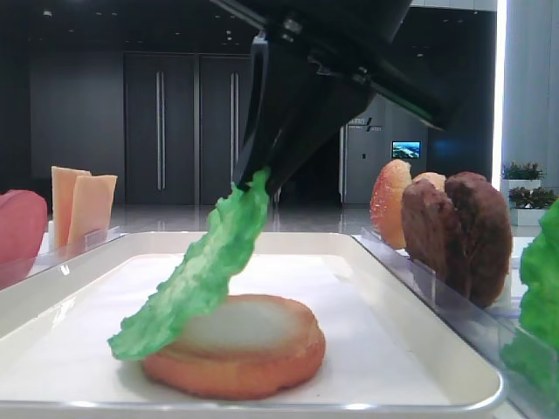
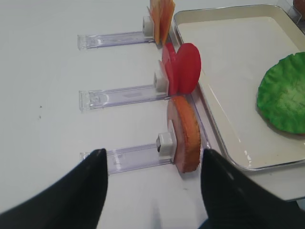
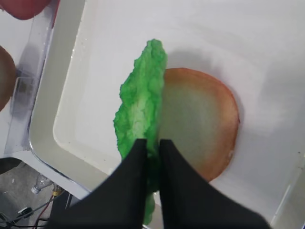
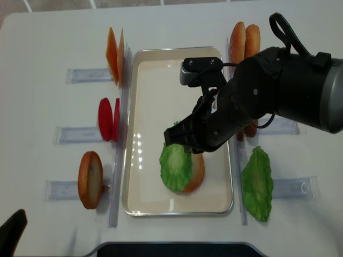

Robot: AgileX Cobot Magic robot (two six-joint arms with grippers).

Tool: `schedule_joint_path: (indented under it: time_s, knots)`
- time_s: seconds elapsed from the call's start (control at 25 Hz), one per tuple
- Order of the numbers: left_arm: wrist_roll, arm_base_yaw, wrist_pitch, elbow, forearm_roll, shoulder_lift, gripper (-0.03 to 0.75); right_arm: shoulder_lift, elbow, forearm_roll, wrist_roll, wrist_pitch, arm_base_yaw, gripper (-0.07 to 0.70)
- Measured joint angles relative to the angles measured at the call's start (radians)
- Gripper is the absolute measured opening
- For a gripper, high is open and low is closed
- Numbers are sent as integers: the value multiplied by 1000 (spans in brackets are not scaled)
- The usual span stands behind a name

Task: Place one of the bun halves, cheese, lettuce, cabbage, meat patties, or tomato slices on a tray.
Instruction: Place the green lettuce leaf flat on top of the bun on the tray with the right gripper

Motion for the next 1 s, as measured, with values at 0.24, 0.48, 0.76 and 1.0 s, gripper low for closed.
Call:
schedule_joint_path:
  time_s: [0.24,0.48,0.76,1.0]
  knots:
    - [0,0,0,0,0,0,471,0,0,-2,1,0,0,68]
    - [0,0,0,0,0,0,471,0,0,-4,4,0,0,68]
    - [0,0,0,0,0,0,471,0,0,-27,21,0,0,109]
    - [0,0,0,0,0,0,471,0,0,-73,68,11,0,255]
